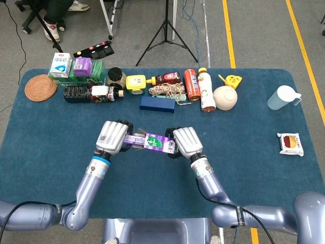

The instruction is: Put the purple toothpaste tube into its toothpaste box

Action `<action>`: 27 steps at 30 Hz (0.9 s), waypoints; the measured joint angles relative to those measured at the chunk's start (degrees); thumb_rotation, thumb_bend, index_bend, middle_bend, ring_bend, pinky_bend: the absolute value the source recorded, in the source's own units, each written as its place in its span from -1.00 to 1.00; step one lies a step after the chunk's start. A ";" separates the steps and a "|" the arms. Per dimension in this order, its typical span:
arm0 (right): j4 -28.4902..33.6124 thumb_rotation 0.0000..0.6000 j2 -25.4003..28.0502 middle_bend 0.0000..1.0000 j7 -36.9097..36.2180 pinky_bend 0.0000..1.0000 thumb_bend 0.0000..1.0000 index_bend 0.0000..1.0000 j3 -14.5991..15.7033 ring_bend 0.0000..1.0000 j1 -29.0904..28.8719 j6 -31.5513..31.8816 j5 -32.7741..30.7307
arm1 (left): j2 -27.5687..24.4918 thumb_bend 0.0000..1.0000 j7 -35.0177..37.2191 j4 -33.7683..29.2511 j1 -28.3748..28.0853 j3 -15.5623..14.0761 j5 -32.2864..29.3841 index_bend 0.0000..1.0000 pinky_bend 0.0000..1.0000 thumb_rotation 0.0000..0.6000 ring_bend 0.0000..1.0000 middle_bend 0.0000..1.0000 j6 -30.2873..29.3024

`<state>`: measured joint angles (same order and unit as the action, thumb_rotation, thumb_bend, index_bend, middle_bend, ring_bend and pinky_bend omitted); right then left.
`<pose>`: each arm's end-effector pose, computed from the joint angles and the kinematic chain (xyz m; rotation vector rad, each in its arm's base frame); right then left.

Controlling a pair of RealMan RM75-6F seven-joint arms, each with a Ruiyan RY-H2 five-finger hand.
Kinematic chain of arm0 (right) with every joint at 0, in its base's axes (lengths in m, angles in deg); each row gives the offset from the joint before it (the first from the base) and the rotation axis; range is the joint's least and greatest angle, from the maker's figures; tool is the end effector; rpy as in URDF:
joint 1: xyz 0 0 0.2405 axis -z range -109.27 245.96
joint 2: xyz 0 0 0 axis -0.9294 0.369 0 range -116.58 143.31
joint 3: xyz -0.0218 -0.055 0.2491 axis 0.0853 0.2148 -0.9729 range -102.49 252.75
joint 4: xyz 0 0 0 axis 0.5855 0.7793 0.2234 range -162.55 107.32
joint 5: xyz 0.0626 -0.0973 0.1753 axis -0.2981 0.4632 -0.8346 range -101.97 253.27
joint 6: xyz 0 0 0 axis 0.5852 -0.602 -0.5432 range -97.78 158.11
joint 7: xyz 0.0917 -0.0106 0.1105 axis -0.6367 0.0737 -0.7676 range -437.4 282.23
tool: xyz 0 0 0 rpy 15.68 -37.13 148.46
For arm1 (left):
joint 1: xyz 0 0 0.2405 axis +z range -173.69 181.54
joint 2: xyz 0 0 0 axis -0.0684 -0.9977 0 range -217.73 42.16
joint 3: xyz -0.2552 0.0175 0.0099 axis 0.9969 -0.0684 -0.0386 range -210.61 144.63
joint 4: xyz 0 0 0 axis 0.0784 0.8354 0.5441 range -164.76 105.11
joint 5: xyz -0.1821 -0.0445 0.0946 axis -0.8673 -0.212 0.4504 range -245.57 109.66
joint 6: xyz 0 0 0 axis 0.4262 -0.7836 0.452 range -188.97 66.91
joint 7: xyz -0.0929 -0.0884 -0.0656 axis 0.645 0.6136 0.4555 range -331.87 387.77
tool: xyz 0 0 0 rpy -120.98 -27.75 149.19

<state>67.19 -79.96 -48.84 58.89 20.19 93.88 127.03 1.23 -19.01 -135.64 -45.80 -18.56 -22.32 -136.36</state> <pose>-0.0690 -0.3395 -0.0175 1.7478 -1.0548 1.0989 -0.0615 0.3235 0.0149 -1.7208 -0.8301 -0.9377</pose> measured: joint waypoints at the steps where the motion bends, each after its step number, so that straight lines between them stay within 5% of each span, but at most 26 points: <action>1: -0.01 1.00 0.01 0.08 -0.33 0.15 -0.67 -0.02 -0.01 -0.04 0.08 0.01 0.08 | 0.70 -0.49 -0.27 0.08 -0.19 0.08 -0.10 0.27 0.38 1.00 -0.11 -0.05 -0.35; 7: 0.13 1.00 0.60 0.08 -1.46 0.15 -0.67 -0.02 -0.16 -0.04 0.48 -0.13 0.20 | 2.22 -0.52 -0.52 0.13 -0.42 0.16 0.68 0.17 0.28 1.00 -0.16 -0.15 -1.92; 9: 0.17 1.00 0.73 0.08 -1.85 0.15 -0.66 -0.02 -0.25 -0.04 0.58 -0.16 0.24 | 2.10 -0.57 -0.15 -0.02 -0.21 -0.04 1.37 -0.16 0.16 1.00 -0.33 -0.43 -1.99; 11: 0.22 1.00 0.93 0.08 -2.35 0.15 -0.66 -0.02 -0.35 -0.04 0.70 -0.26 0.26 | 1.67 -0.65 0.27 -0.38 0.09 -0.36 2.12 -0.70 0.01 1.00 -0.60 -0.82 -1.96; 13: 0.18 1.00 1.18 0.08 -2.90 0.15 -0.66 -0.02 -0.38 -0.04 0.84 -0.39 0.42 | 0.91 -0.71 1.00 -1.30 0.43 -0.47 2.39 -0.95 -0.06 1.00 -0.76 -0.98 -1.72; 27: -0.89 1.00 3.06 0.09 -13.99 0.16 -0.59 -0.01 -0.60 -0.04 3.38 -1.27 5.39 | -9.69 -0.73 14.72 -7.51 6.02 1.68 10.47 -1.00 -0.10 1.00 -0.84 -1.00 -3.07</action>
<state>66.30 -76.89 -62.83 58.29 23.57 92.60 132.43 -8.46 -4.29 -143.16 -39.78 -16.88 -11.85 -139.43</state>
